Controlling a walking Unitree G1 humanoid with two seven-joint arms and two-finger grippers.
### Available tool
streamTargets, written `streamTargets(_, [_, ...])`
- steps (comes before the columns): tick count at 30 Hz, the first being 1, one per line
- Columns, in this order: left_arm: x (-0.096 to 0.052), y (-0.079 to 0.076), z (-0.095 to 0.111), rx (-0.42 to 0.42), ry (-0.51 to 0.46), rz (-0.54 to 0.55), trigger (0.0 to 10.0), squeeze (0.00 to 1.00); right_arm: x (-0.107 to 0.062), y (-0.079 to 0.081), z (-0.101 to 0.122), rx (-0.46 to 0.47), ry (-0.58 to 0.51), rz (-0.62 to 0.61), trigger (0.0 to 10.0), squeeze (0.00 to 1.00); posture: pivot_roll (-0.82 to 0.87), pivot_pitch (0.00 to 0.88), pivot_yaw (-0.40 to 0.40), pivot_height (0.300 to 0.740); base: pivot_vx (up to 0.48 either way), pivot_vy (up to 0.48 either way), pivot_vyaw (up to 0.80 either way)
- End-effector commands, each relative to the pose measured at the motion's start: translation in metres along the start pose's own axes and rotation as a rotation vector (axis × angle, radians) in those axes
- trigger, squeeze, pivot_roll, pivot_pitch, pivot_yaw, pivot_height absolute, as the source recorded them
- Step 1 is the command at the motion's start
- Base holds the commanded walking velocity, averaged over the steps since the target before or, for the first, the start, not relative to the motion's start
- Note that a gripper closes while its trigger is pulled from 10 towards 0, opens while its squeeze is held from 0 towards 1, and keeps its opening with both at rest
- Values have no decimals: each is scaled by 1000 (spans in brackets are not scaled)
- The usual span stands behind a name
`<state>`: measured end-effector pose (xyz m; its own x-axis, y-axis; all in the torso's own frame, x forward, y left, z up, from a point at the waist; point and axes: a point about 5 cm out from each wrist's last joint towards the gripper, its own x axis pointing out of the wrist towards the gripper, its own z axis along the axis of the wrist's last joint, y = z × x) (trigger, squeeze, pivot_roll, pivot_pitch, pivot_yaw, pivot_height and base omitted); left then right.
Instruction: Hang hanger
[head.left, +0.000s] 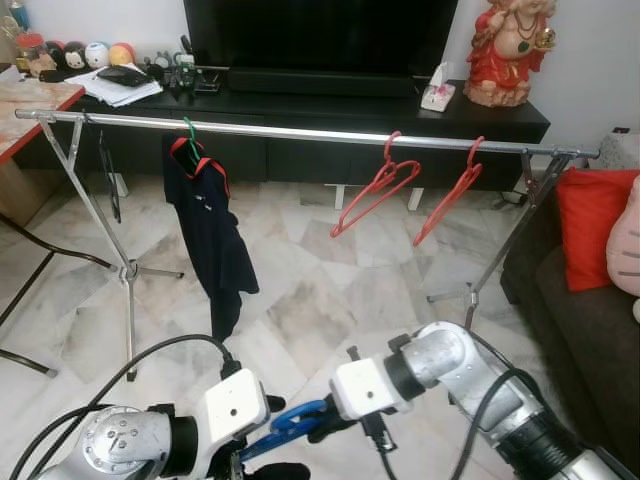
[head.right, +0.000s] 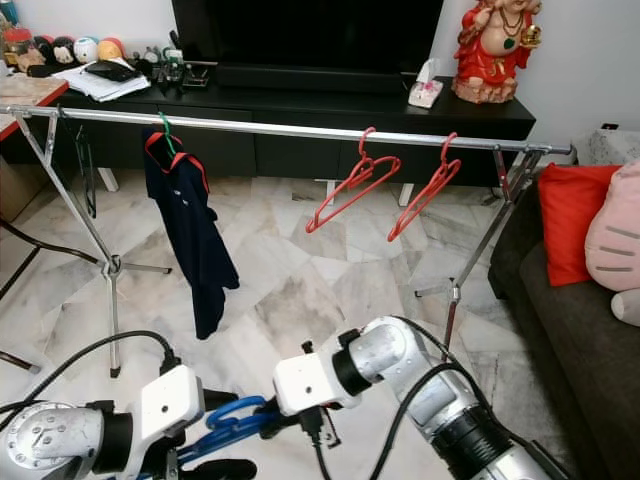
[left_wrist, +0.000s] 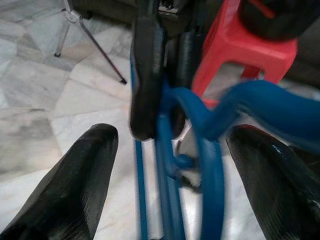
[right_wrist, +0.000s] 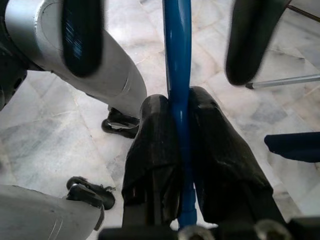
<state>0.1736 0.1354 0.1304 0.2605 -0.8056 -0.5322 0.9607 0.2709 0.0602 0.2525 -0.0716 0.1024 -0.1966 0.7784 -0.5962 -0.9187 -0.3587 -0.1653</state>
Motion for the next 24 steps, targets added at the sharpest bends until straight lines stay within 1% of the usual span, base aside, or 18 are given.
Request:
streamTargets(1, [2, 2, -3, 29, 34, 6, 10000, 0, 0, -1, 5, -18, -5, 0, 10000, 0, -44, 0, -74, 740, 0, 0, 0])
streamTargets(5, [3, 6, -4, 53, 59, 41, 10000, 0, 1, -1, 7, -24, -9, 1, 10000, 0, -45, 0, -76, 740, 0, 0, 0])
streamTargets(6, [2, 8, -5, 61, 78, 41, 10000, 0, 2, -2, 7, -26, -7, 1, 10000, 0, -46, 0, -77, 740, 0, 0, 0])
streamTargets(9, [1, 7, -7, 66, 96, 34, 10000, 0, 2, -2, 7, -27, -5, -1, 10000, 0, -46, 0, -77, 740, 0, 0, 0])
streamTargets(10, [-1, 8, -10, 80, 129, 32, 10000, 0, 2, -3, 7, -29, -2, -7, 10000, 0, -44, 0, -78, 740, 0, 0, 0])
streamTargets(12, [-2, 8, -11, 88, 141, 34, 10000, 0, 2, -3, 7, -29, -1, -9, 10000, 0, -44, 0, -78, 740, 0, 0, 0])
streamTargets(13, [-3, 8, -14, 95, 165, 31, 6824, 0, 2, -4, 7, -29, -1, -8, 10000, 0, -44, 0, -78, 740, 0, 0, 0])
streamTargets(15, [-5, 9, -17, 104, 201, 26, 6824, 0, 2, -4, 7, -30, -1, -8, 10000, 0, -44, 0, -78, 740, 0, 0, 0])
streamTargets(19, [-5, 9, -17, 106, 203, 26, 6824, 0, 2, -4, 7, -30, -1, -8, 10000, 0, -44, 0, -78, 740, 0, 0, 0])
streamTargets(20, [-1, 11, -18, 119, 203, 34, 3490, 0, 1, -6, 8, -31, -5, -15, 10000, 0, -45, 0, -81, 740, 0, 0, 0])
streamTargets(21, [-1, 11, -18, 119, 203, 34, 3490, 0, 1, -6, 8, -31, -5, -15, 10000, 0, -45, 0, -81, 740, 0, 0, 0])
streamTargets(22, [1, 13, -17, 129, 197, 45, 784, 0, 0, -7, 9, -31, -8, -20, 10000, 0, -46, 0, -80, 740, 0, 0, 0])
streamTargets(23, [1, 14, -16, 131, 190, 52, 0, 0, 0, -7, 9, -32, -9, -20, 10000, 0, -46, 0, -80, 740, 0, 0, 0])
streamTargets(24, [1, 14, -16, 131, 190, 52, 0, 0, 0, -7, 9, -32, -9, -20, 10000, 0, -46, 0, -80, 740, 0, 0, 0])
